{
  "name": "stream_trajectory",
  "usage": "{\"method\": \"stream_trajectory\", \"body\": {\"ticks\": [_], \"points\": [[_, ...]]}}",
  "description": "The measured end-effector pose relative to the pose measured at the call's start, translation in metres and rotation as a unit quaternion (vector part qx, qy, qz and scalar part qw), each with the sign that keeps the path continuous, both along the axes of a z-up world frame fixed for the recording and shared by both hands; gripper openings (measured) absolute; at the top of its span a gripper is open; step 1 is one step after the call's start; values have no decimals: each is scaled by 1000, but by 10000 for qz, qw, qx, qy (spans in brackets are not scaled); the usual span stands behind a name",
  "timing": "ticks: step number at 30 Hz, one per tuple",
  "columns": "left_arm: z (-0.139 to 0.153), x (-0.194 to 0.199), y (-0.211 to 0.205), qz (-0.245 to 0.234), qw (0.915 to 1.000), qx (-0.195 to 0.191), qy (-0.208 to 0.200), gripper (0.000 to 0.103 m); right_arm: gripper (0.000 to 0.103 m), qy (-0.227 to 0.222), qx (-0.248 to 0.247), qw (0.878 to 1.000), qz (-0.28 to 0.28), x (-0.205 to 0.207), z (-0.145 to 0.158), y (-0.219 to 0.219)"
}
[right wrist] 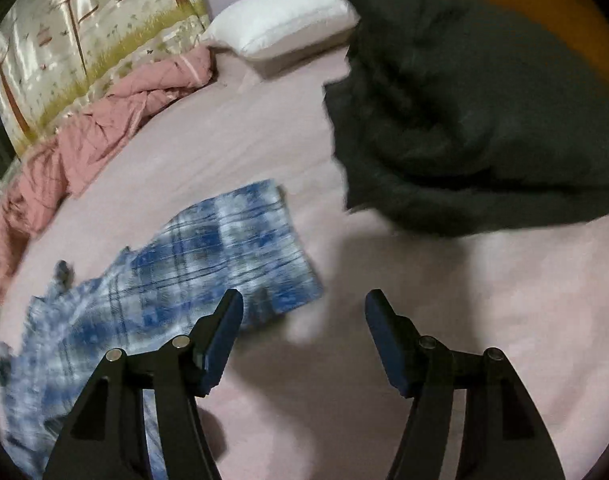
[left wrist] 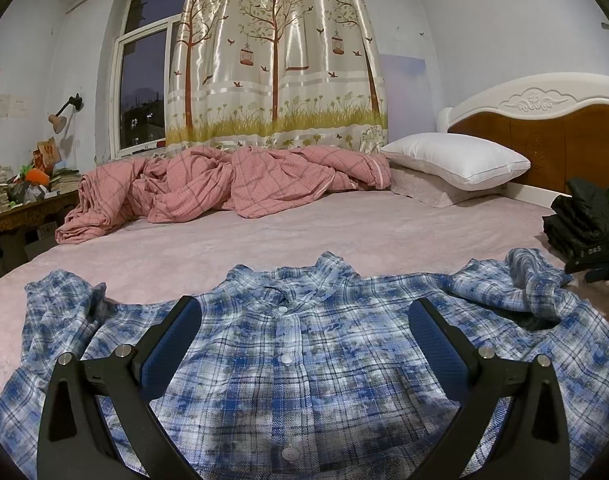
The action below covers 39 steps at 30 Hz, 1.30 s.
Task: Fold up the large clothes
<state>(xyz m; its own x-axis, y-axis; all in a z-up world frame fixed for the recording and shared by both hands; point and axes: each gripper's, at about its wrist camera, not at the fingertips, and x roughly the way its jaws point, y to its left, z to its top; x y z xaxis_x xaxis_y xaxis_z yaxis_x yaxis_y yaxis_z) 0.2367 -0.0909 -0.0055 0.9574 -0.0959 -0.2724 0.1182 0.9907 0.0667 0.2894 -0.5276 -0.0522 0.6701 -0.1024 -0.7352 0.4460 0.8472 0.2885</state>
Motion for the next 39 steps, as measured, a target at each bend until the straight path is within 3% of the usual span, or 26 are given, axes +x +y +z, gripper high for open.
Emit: {"method": "stream_trajectory", "body": {"ticks": [3, 4, 6, 7, 9, 11, 13, 14, 16, 18, 19, 21, 26, 28, 29, 32, 34, 37, 38, 39], "points": [[-2, 2, -1, 49, 10000, 50, 38, 103, 66, 79, 30, 10000, 38, 12, -8, -1], [-4, 3, -1, 86, 9999, 87, 58, 103, 56, 72, 8, 9999, 91, 13, -8, 0], [-6, 3, -4, 90, 9998, 165, 68, 103, 25, 171, -68, 9997, 157, 18, -10, 5], [-7, 3, -6, 69, 9997, 206, 53, 103, 4, 204, -125, 9996, 146, 19, -11, 7], [-9, 1, -9, -38, 9997, 261, 18, 103, 4, -62, 51, 9995, 291, 17, -7, 15], [-7, -4, -11, -453, 9988, 169, -19, 96, 4, -436, 88, 9978, 487, 10, 9, 27], [-4, -13, -10, -1178, 9930, -4, -40, 74, 4, -794, 212, 9926, 897, 0, 30, 47], [-2, -16, -9, -1402, 9901, -30, -37, 70, 4, -1049, 279, 9869, 1192, -8, 43, 61], [4, -23, -12, -1347, 9908, 96, -54, 54, 4, -1488, 360, 9712, 1826, -24, 65, 91], [8, -29, -15, -1289, 9915, 183, 50, 46, 4, -1702, 481, 9544, 2404, -36, 77, 117], [10, -34, -15, -1323, 9910, 102, 148, 43, 4, -1735, 584, 9446, 2725, -40, 80, 131], [11, -43, -14, -1531, 9876, -110, 326, 41, 4, -1535, 667, 9368, 3071, -39, 77, 155], [14, -60, -26, -1762, 9832, -178, 437, 32, 4, -1089, 664, 9294, 3464, -28, 57, 191], [14, -58, -30, -2173, 9726, -434, 702, 22, 4, -999, 804, 9259, 3553, -25, 51, 195], [13, -55, -28, -2400, 9634, -755, 929, 21, 4, -965, 818, 9232, 3629, -24, 49, 199], [11, -41, -21, -2330, 9540, -1350, 1319, 21, 4, -757, 627, 9165, 3879, -31, 36, 211], [8, -31, -17, -2251, 9500, -1519, 1539, 22, 4, -586, 676, 9131, 3979, -31, 28, 216], [-3, -6, -13, -2234, 9296, -1846, 2279, 23, 4, -300, 701, 9122, 4026, -24, 14, 230], [-8, 1, -11, -2220, 9204, -2043, 2488, 24, 4, -247, 688, 9127, 4020, -23, 11, 232], [-13, 6, -7, -2299, 9055, -2367, 2669, 25, 4, -200, 670, 9135, 4008, -23, 8, 234]]}}
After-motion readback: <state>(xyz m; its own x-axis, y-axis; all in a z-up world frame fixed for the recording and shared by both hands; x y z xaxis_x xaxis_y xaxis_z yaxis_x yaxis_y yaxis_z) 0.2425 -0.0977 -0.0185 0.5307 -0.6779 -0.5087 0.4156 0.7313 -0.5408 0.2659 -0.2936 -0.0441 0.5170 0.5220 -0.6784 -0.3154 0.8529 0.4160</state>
